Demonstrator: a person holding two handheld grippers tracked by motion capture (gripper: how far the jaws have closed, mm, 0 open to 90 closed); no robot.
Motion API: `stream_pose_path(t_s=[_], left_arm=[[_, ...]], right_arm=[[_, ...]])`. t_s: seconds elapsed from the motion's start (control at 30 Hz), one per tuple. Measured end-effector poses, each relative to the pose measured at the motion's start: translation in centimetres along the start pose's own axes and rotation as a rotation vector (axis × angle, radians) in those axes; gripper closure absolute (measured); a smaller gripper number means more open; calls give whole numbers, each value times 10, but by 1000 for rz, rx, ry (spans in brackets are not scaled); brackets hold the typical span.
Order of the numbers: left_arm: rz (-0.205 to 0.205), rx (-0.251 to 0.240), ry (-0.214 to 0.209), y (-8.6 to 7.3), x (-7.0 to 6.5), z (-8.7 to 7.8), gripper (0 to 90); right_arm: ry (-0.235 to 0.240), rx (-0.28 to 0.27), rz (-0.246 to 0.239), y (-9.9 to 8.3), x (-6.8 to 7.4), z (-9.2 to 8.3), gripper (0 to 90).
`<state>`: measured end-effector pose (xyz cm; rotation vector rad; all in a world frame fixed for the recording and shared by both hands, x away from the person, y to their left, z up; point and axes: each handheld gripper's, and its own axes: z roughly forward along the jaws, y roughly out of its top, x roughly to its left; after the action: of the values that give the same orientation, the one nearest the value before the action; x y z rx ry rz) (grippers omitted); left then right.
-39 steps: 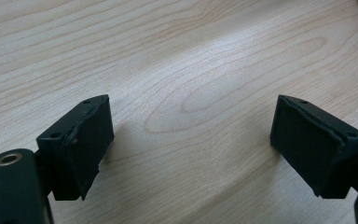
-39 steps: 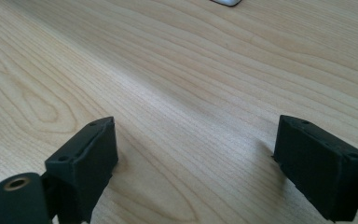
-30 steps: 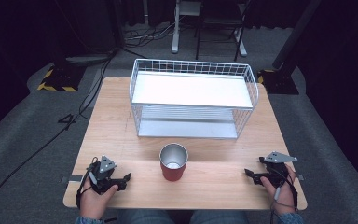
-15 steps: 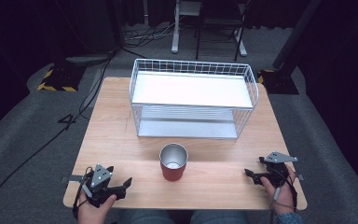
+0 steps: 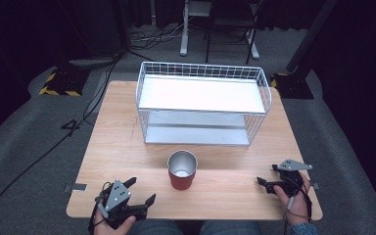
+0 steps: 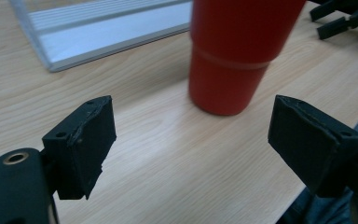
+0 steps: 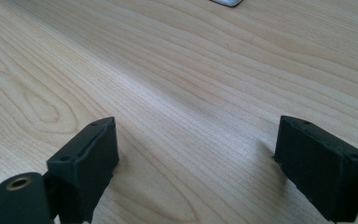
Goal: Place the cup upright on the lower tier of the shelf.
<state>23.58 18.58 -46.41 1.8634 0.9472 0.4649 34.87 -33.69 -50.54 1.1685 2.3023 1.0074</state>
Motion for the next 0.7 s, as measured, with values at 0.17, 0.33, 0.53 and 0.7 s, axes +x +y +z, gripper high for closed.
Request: stream_pose_path(t_s=[0.17,0.33,0.53,0.7], left_arm=[[-3,-13,-30,3,-12,9,154],[-29,-34,-40,5,-20,19,153],[-30,-26,-35,6,-26,35,153],[-45,-2,-37,7,-31,52,153]], right_arm=[[0,0,0,0,0,0,139],[4,-3,-8,0,0,0,154],[1,-6,-11,0,1,-1,156],[1,-6,-11,0,1,-1,156]])
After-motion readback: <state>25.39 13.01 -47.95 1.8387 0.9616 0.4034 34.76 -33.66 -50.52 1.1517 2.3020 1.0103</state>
